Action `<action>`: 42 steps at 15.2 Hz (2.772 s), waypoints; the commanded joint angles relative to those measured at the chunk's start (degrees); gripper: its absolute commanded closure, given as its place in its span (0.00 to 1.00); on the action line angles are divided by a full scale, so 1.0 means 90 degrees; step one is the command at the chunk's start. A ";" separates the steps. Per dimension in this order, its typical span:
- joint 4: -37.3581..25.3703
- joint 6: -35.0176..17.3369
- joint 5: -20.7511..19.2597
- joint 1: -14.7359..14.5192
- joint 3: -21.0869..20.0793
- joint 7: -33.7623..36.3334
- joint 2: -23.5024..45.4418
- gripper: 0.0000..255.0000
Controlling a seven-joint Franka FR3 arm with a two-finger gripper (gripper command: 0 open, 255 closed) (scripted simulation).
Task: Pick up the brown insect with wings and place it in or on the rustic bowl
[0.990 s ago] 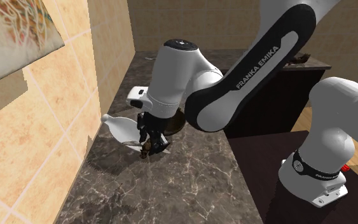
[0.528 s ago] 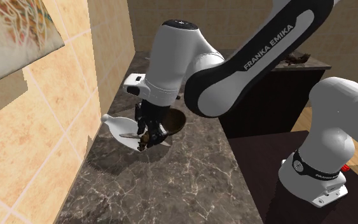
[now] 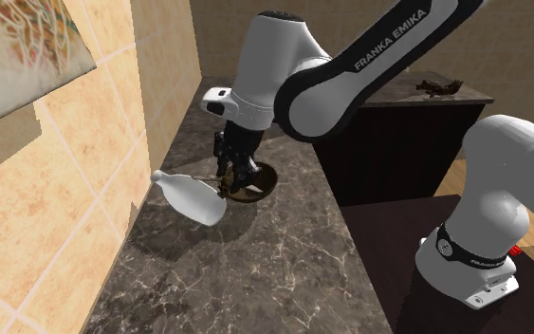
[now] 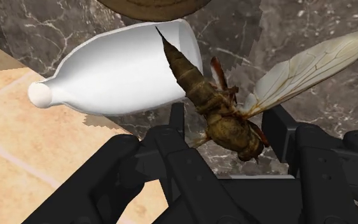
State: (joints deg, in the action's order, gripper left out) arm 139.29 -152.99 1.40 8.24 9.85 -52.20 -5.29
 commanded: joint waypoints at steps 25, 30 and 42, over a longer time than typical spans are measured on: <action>0.0151 -0.0875 0.2269 0.0418 0.1091 -0.3542 0.0985 1.00; 0.0151 -0.0875 0.2268 0.0424 0.1084 -0.3541 0.0985 1.00; 0.0327 -0.0380 0.1297 0.0442 0.1245 -0.2829 0.0211 0.00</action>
State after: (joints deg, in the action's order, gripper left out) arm 142.14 -157.91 15.43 11.98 20.66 -79.12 -1.59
